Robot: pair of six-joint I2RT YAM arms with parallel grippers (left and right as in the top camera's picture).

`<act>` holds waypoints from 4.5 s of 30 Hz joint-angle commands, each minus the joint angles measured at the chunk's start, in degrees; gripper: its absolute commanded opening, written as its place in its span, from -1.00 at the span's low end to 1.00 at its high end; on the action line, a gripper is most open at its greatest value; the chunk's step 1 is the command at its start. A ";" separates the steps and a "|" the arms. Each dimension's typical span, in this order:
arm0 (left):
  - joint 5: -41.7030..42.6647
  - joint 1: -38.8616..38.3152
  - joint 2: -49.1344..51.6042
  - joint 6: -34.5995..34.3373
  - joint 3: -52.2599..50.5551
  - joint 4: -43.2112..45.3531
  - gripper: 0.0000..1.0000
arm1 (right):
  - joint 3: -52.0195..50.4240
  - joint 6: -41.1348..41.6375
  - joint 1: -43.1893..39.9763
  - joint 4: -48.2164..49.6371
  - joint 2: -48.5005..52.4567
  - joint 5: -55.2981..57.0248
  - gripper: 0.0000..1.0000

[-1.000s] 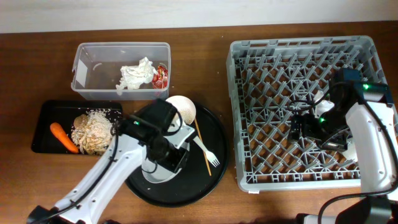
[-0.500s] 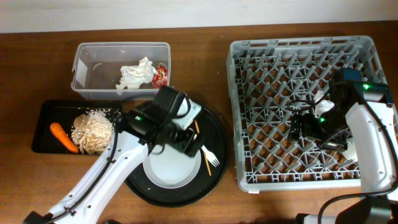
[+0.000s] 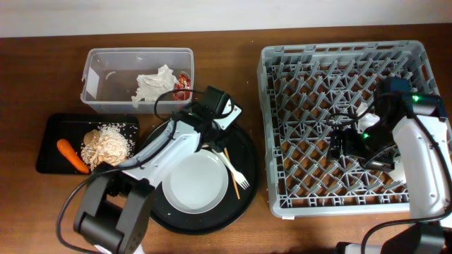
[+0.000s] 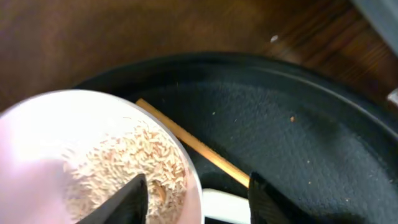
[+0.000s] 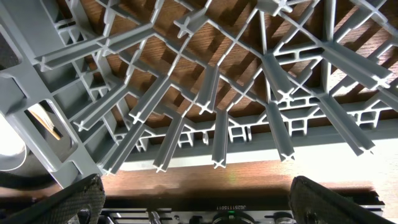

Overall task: Sort waste into correct bins and load items into the dishwasher rack
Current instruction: 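Set the emptied grey plate back on the black tray and release, then grasp the pink bowl with the left gripper and tip its contents onto the baking tray, then set the pink bowl on the grey plate and grasp it with the right gripper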

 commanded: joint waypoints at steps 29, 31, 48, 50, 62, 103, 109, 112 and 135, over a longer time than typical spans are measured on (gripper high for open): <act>2.01 17.77 -20.63 -12.52 0.81 -20.52 -0.99 | 0.11 -0.59 0.35 -0.26 -0.13 0.50 0.97; 9.31 24.81 -20.55 -9.60 0.79 -20.52 -0.99 | 0.11 -0.59 0.35 -0.26 -0.13 0.50 0.97; 62.93 58.42 -8.76 9.51 -0.11 -19.28 -0.99 | 0.11 -0.59 0.35 -0.44 -0.13 0.50 0.97; 67.32 60.39 -8.50 11.80 -1.86 -19.15 -0.99 | 0.11 -0.59 0.35 -0.46 -0.13 0.50 0.97; 85.53 69.59 -8.50 16.00 -13.16 -10.21 -0.99 | 0.11 -0.59 0.35 -0.52 -0.13 0.48 0.97; 87.30 72.81 -6.84 -7.74 -13.79 2.38 -0.99 | 0.11 -0.59 0.35 -1.86 -0.13 0.50 0.97; 77.05 72.59 -6.82 -13.88 -13.86 4.09 -1.00 | 0.11 -0.59 0.35 -1.66 -0.13 0.50 0.96; 88.00 69.72 -10.19 -6.10 -13.33 1.84 -1.00 | 0.11 -0.59 0.35 -1.53 -0.13 0.50 0.97; 18.91 4.33 -25.22 -13.97 -20.41 -14.49 0.01 | 0.11 -0.59 0.35 -1.49 -0.13 -2.10 0.97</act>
